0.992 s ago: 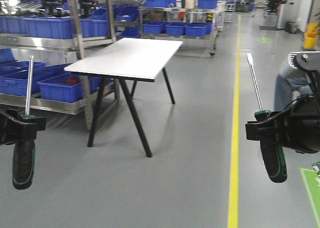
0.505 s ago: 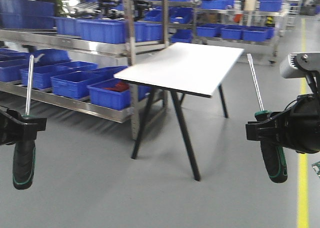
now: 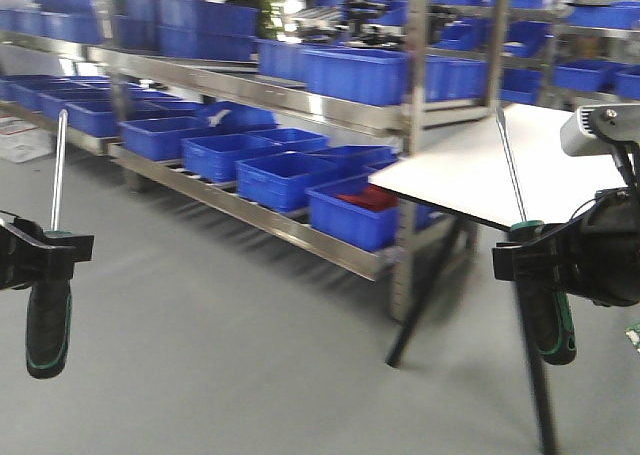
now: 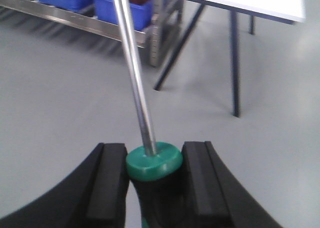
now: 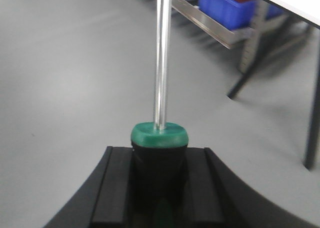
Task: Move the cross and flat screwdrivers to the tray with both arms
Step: 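Hold both screwdrivers while the base drives to the grey tray station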
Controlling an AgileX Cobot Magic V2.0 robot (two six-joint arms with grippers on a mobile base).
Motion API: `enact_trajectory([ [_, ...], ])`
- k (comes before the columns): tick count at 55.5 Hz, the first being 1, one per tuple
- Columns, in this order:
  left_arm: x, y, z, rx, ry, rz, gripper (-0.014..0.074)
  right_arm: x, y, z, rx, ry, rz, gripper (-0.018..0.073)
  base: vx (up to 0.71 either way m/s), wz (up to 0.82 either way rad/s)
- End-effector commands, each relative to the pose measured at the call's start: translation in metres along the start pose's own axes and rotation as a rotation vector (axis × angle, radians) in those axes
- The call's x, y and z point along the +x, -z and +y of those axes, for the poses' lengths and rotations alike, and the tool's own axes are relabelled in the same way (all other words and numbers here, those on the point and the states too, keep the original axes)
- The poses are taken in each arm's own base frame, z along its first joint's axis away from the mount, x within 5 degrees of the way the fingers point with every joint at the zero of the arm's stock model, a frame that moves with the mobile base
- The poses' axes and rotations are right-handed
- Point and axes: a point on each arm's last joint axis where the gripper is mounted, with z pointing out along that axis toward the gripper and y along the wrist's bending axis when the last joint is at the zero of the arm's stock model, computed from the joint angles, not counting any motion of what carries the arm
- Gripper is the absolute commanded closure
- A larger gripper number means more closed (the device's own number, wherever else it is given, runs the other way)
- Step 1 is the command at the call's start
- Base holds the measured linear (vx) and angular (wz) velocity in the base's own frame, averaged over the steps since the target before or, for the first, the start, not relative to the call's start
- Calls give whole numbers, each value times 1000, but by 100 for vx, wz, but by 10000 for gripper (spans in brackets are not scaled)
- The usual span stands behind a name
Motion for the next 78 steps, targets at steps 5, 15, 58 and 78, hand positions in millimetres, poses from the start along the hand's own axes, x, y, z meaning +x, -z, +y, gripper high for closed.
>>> enact_trajectory([
  [5, -19, 15, -4, -1, 12, -137, 595, -21, 17, 0, 0, 6, -153, 567, 57, 63],
  [15, -19, 15, -4, -1, 12, -137, 595, -19, 17, 0, 0, 5, -132, 567, 57, 65],
  [58, -19, 15, -4, -1, 12, -136, 595, -19, 17, 0, 0, 5, -131, 567, 58, 58],
  [78, -19, 15, -4, -1, 12, -137, 595, -19, 17, 0, 0, 5, -131, 567, 60, 31],
])
